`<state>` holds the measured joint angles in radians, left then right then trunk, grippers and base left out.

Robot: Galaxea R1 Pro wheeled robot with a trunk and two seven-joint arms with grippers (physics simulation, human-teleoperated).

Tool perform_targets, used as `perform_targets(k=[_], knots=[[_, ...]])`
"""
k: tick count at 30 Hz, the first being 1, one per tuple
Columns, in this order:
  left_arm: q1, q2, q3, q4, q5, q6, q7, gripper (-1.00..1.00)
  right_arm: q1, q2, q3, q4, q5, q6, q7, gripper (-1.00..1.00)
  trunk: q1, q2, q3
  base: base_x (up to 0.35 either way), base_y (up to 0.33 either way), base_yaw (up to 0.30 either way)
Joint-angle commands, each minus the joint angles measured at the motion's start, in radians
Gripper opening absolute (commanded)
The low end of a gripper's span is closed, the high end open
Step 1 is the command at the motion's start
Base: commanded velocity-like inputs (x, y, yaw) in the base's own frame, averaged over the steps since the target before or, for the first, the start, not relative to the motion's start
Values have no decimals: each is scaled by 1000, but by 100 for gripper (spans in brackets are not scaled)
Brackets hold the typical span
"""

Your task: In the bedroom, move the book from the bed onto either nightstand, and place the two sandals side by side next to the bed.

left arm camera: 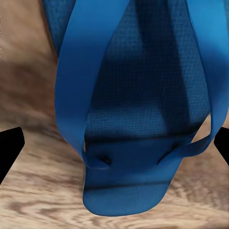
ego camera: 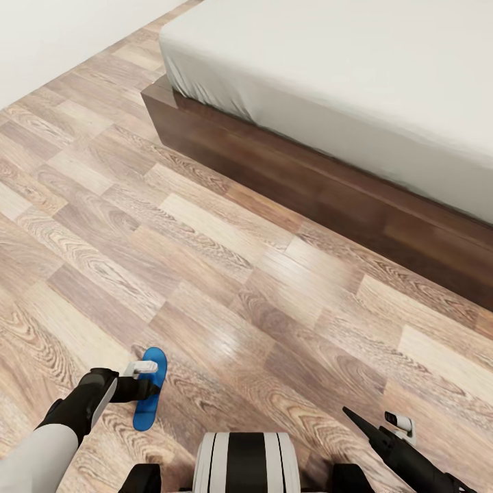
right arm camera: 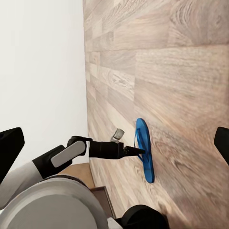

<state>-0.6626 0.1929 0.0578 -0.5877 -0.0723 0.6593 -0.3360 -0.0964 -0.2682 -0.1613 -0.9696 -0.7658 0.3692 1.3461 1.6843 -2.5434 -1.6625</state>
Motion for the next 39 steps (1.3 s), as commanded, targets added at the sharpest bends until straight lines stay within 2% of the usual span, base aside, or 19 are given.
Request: perform_targets(k=[1,24,25,39], knots=[[0,0,5,-1,-8,4,-8,100,0,0,0,0,-4,11,2,100,0,0,-1,0,0,0],[0,0,5,-1,-3,-1,-10,100,0,0,0,0,-4,11,2,100,0,0,-1,0,0,0],[0,0,4,-1,-4,-1,-11,-100,0,0,0,0,-4,10,2,100,0,0,-1,0,0,0],[0,0,4,-1,-8,-27,-13,-100,0,0,0,0,-4,11,1,100,0,0,-1,0,0,0]])
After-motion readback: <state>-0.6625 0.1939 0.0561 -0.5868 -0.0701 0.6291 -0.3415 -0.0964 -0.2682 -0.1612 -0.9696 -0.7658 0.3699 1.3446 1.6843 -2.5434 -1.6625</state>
